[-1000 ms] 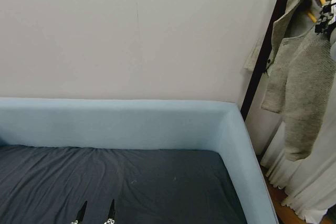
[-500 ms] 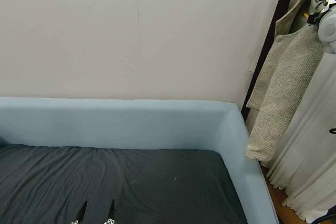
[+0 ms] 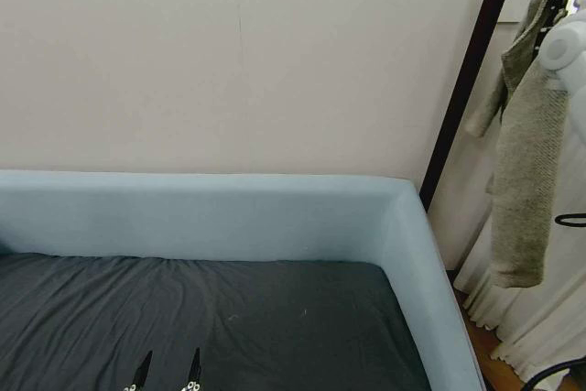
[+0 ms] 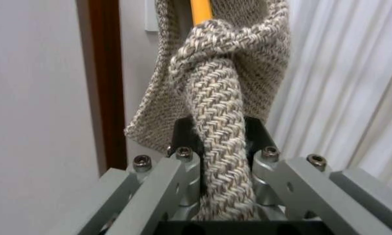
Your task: Pick up the clothes from the sofa and hang them on the clothes hanger.
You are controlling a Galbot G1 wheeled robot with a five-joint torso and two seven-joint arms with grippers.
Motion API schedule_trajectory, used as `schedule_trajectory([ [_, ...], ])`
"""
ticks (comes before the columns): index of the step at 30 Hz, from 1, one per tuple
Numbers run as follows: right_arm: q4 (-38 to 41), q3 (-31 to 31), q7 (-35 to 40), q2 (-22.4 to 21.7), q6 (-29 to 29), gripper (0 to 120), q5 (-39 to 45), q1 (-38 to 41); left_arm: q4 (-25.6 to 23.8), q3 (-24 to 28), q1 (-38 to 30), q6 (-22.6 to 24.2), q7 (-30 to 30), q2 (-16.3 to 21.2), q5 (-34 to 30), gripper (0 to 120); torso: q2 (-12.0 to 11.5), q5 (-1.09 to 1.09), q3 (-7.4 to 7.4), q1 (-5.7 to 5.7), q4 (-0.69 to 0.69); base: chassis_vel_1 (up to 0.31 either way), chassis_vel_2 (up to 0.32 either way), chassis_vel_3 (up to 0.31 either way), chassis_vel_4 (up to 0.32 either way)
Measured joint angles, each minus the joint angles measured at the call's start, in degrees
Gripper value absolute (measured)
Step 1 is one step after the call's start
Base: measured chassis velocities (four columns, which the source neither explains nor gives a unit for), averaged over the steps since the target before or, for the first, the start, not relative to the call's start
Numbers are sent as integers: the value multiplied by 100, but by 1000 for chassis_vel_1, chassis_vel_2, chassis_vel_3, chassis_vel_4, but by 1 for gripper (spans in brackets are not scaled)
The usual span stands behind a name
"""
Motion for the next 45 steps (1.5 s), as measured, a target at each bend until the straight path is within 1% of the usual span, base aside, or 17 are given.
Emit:
schedule_trajectory([
  [3, -264, -39, 261, 275, 4, 9, 207, 185, 0, 0, 0, 0, 0, 0, 0, 100, 0, -1, 0, 0, 2, 0, 0, 0, 0],
  [11, -637, -87, 588, 511, 13, 9, 547, 356, 0, 0, 0, 0, 0, 0, 0, 100, 0, 0, 0, 0, -2, 0, 0, 0, 0],
  [12, -753, -82, 667, 590, 17, 9, 615, 388, 0, 0, 0, 0, 0, 0, 0, 100, 0, 1, 0, 0, -1, 0, 0, 0, 0],
  [20, -1087, -74, 805, 805, 25, 9, 759, 537, 0, 0, 0, 0, 0, 0, 0, 100, 0, 0, 0, 0, -1, 0, 0, 0, 0],
  [24, -1568, -147, 868, 1018, 25, 9, 985, 820, 0, 0, 0, 0, 0, 0, 0, 100, 0, 1, 0, 0, -1, 0, 0, 0, 0],
  [31, -1707, -317, 956, 1083, 25, 9, 1289, 942, 0, 0, 0, 0, 0, 0, 0, 100, 0, 1, 0, 0, -1, 0, 0, 0, 0],
  [37, -1638, -438, 1019, 1039, 26, 9, 1537, 941, 0, 0, 0, 0, 0, 0, 0, 100, 0, 0, 0, 0, -1, 0, 0, 0, 0],
  [41, -1524, -507, 887, 940, 26, 9, 1551, 915, 0, 0, 0, 0, 0, 0, 0, 100, 0, 0, 0, 0, 0, 0, 0, 0, 0],
  [44, -1411, -524, 725, 853, 25, 17, 1524, 884, 0, 0, 0, -1, 0, 0, 0, 100, 0, 1, 0, 0, -1, 0, 0, 0, 0],
  [45, -1411, -524, 725, 853, 25, 17, 1524, 884, 0, 0, 0, -1, 0, 0, 0, 100, 0, 1, 0, 0, -1, 0, 0, 0, 0],
])
